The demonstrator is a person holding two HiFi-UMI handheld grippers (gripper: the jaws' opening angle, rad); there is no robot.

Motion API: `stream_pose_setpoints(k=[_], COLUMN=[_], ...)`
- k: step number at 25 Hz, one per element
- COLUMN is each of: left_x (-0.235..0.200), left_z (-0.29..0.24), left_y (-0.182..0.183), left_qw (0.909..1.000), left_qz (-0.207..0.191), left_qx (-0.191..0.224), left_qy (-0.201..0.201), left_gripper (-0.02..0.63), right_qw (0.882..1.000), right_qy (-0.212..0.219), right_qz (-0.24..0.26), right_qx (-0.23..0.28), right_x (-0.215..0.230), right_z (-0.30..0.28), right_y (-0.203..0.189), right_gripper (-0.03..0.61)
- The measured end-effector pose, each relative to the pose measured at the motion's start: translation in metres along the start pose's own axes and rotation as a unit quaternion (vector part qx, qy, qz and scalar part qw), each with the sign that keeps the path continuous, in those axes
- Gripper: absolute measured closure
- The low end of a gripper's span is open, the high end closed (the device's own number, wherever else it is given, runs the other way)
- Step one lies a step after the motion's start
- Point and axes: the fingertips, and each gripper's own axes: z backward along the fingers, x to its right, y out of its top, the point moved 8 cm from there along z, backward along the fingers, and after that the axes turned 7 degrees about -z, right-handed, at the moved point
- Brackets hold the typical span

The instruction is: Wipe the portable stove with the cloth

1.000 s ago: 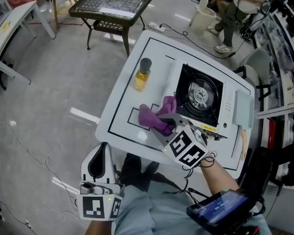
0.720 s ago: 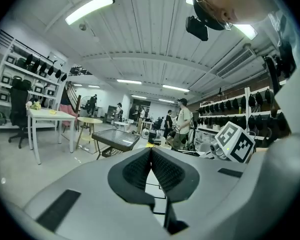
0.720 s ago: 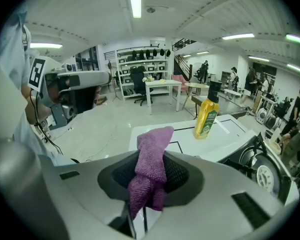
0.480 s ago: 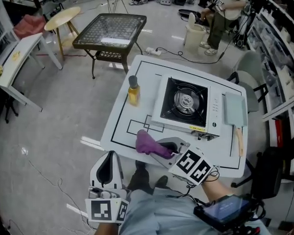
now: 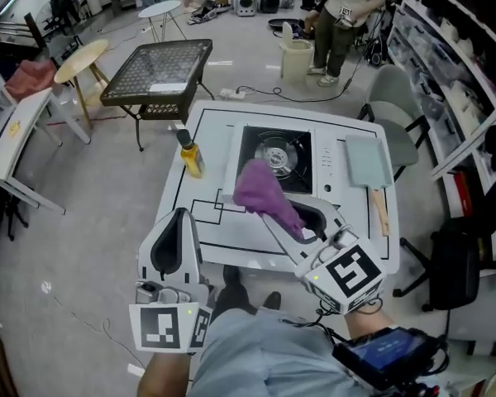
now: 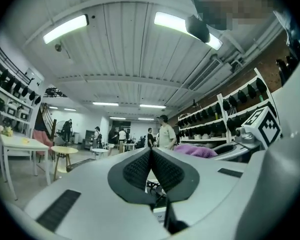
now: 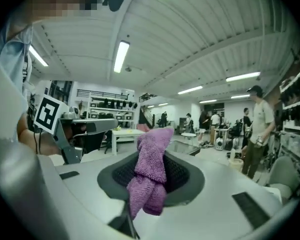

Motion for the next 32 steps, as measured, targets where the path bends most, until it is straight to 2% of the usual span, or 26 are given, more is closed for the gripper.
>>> stream_pose_setpoints(k=[5, 11, 19, 32], left_x=[0.036, 0.067, 0.094, 0.107], left_z=[-0.018, -0.033, -0.043, -0.051], left_y=[0.007, -0.002, -0.016, -0.023], left_qw=[0.9992, 0.9974, 0.9946, 0.9921], left_qz=[-0.024, -0.023, -0.015, -0.007], left_qx=[0.012, 0.002, -0.013, -0.022], left_qy=[-0.031, -0.069, -0.102, -0.124], left_gripper=[0.595, 0.595, 0.595, 0.595], right_qw=[0.995, 0.988, 0.982, 0.980], right_qy=[-0.086, -0.135, -0.176, -0.187], right_qz=[-0.002, -0.034, -0.045, -0.050], right_qx=[0.049, 0.070, 0.059, 0.044], right_x=[0.013, 0.024, 0.036, 0.044], right_z=[0.037, 0.067, 0.086, 0.097], right_y=[-0.006, -0.032, -0.046, -0.058], right_gripper=[0.451, 0.451, 0.453, 0.453])
